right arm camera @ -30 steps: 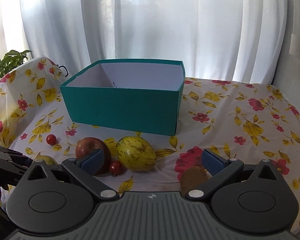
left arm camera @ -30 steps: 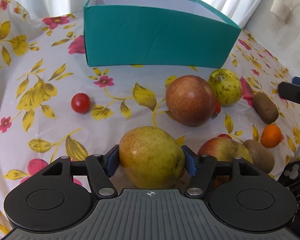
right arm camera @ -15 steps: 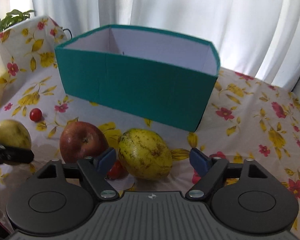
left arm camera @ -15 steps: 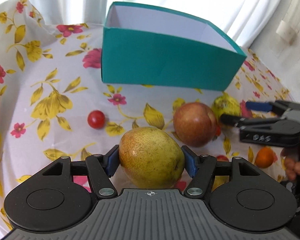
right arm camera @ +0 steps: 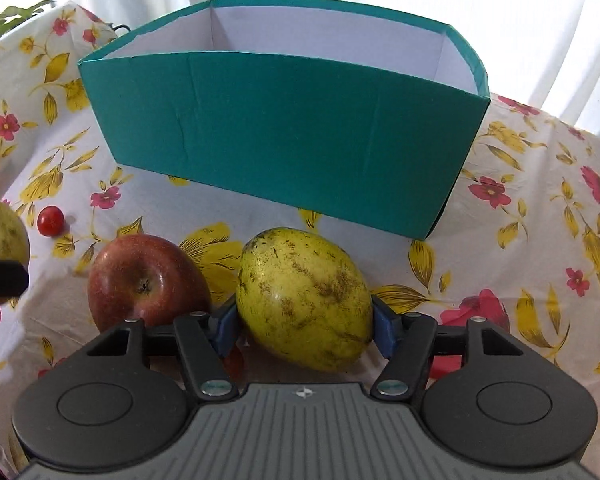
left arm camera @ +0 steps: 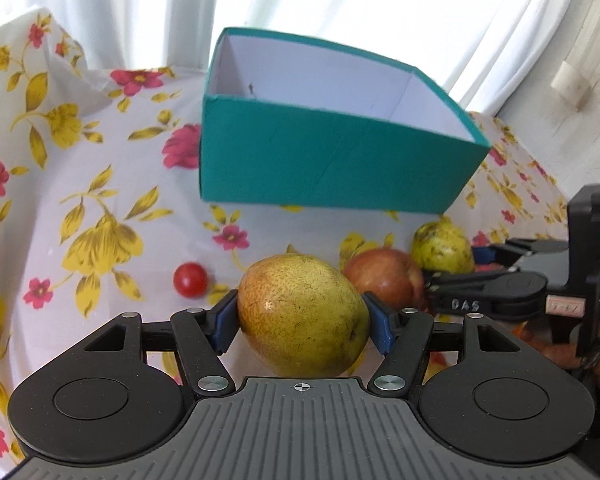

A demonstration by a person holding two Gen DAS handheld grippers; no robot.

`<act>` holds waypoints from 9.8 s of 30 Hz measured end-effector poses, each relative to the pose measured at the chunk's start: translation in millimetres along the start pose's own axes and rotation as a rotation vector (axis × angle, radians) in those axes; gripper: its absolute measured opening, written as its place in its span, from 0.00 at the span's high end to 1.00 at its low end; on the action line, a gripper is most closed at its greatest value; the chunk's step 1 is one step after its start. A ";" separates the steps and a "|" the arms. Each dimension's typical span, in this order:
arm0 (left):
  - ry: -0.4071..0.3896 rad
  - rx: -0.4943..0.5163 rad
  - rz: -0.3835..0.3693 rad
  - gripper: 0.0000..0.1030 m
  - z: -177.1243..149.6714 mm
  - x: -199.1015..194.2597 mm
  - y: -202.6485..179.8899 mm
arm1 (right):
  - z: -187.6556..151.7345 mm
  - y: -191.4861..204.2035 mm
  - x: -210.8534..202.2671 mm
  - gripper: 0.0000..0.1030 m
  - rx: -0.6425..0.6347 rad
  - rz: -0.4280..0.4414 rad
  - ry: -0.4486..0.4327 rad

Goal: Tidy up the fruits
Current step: 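Drop the pear into the teal box with the left while the right carries its fruit over, then lower the speckled yellow fruit into the teal box and open the right gripper, then grasp the red apple with the left gripper while the right moves back toward the fruits, then grasp the brown kiwi with the right gripper, then drop the red apple into the teal box with the left while the right carries the kiwi over, then lower the brown kiwi into the teal box and open the right gripper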

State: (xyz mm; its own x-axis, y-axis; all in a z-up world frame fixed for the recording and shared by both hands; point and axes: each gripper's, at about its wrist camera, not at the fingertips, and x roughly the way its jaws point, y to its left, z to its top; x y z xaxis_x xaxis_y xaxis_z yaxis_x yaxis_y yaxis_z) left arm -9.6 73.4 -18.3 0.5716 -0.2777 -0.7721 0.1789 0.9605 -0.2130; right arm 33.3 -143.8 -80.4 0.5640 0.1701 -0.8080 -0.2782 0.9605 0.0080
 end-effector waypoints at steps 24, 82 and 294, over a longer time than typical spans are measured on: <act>-0.148 -0.001 0.146 0.33 127.5 32.7 -43.2 | 10.3 -34.1 -93.7 0.38 0.179 -0.022 -0.226; -0.153 -0.026 0.288 0.17 106.7 28.4 -33.6 | 43.8 -72.8 -17.1 0.25 0.186 -0.122 -0.087; -0.149 -0.075 0.290 0.08 135.7 28.6 -32.4 | 67.7 -37.9 -110.2 0.57 0.143 -0.066 -0.343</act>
State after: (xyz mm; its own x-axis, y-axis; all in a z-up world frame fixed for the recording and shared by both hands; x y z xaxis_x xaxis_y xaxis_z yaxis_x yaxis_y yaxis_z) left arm 109.7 32.1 47.8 0.7016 0.0132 -0.7124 -0.0643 0.9969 -0.0448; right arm 34.3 -184.1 48.2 0.8116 0.1472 -0.5654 -0.1349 0.9888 0.0638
